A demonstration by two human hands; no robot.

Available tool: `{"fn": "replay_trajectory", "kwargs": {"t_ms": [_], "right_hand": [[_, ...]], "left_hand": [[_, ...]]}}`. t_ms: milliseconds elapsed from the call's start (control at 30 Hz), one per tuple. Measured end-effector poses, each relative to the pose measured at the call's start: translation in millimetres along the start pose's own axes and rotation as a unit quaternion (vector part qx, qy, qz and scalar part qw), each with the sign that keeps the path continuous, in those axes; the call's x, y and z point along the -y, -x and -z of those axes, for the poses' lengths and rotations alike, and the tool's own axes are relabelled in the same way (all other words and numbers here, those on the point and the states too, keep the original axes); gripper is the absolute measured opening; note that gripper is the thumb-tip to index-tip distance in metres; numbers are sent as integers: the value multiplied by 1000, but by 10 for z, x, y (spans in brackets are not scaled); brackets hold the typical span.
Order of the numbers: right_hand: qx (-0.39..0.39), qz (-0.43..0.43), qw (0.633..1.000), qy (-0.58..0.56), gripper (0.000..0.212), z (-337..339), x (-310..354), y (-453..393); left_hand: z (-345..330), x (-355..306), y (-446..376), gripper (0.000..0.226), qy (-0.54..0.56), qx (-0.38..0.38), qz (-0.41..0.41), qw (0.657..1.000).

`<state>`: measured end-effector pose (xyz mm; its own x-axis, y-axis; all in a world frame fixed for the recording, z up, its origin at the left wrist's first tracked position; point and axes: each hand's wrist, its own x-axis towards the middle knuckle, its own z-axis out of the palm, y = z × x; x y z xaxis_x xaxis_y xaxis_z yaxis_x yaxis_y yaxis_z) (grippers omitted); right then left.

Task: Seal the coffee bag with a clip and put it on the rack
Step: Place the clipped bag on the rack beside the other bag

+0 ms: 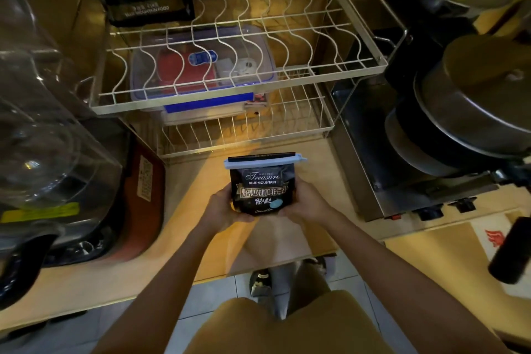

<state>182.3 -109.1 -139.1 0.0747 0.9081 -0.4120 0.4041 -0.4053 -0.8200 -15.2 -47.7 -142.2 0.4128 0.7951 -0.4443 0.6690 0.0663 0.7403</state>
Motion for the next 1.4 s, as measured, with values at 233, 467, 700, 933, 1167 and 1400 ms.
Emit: {"fn": "replay_trajectory", "kwargs": {"t_ms": [233, 467, 700, 933, 1167, 1400], "right_hand": [[24, 51, 998, 40, 77, 282, 403, 119], [22, 146, 984, 101, 74, 889, 1208, 422], [13, 217, 972, 91, 59, 1356, 2009, 484], [-22, 272, 962, 16, 64, 1710, 2560, 223], [-64, 290, 950, -101, 59, 1812, 2847, -239], [-80, 256, 953, -143, 69, 1667, 2804, -745]], "left_hand": [[278, -244, 184, 71, -27, -40, -62, 997], [816, -967, 580, 62, -52, -77, -165, 982], [1372, -1676, 813, 49, 37, -132, -211, 968], [1847, -2215, 674, 38, 47, -193, -279, 940], [2033, -2483, 157, 49, 123, -267, -290, 911], [1918, -2426, -319, 53, 76, -364, -252, 893]]}}
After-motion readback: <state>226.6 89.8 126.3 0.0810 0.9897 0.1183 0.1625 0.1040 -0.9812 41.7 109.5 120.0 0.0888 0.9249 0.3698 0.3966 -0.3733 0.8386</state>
